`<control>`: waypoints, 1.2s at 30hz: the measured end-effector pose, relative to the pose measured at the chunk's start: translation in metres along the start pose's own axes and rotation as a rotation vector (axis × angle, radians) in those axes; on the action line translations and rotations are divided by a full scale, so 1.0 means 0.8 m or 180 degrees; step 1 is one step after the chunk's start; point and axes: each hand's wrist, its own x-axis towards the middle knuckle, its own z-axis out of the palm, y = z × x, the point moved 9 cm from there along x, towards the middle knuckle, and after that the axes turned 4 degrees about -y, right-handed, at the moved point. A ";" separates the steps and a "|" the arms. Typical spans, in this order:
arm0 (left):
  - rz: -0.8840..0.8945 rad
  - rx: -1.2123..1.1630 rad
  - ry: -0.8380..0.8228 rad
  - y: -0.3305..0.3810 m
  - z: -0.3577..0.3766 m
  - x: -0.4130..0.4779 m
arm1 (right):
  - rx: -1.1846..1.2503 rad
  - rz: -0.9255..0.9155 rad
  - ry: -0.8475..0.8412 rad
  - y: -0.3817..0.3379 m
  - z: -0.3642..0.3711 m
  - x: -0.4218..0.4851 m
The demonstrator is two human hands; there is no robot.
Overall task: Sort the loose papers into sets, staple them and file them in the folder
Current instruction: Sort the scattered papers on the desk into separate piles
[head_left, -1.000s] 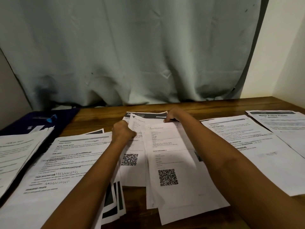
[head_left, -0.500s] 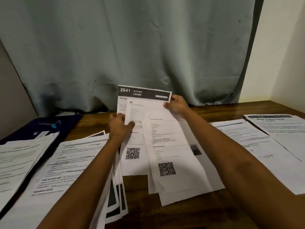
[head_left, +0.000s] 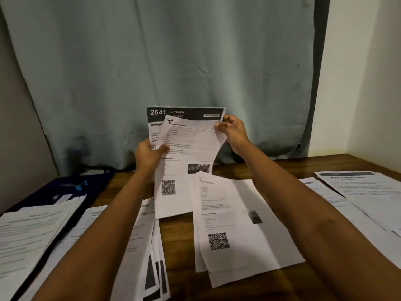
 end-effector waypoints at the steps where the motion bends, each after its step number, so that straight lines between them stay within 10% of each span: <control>1: 0.0029 -0.0035 0.0104 0.012 -0.005 -0.001 | 0.0014 -0.0004 0.0029 -0.003 0.000 0.002; 14: -0.0089 -0.0796 0.0593 0.078 -0.082 -0.003 | -0.0802 0.0478 -0.1121 -0.007 0.056 -0.048; 25: 0.0540 -0.0677 0.1033 0.147 -0.134 -0.032 | -0.0341 0.0048 -0.0649 -0.056 0.082 -0.082; 36: -0.0500 -0.0538 0.0192 0.024 -0.072 -0.027 | -0.0531 0.0552 0.0246 -0.011 0.002 -0.140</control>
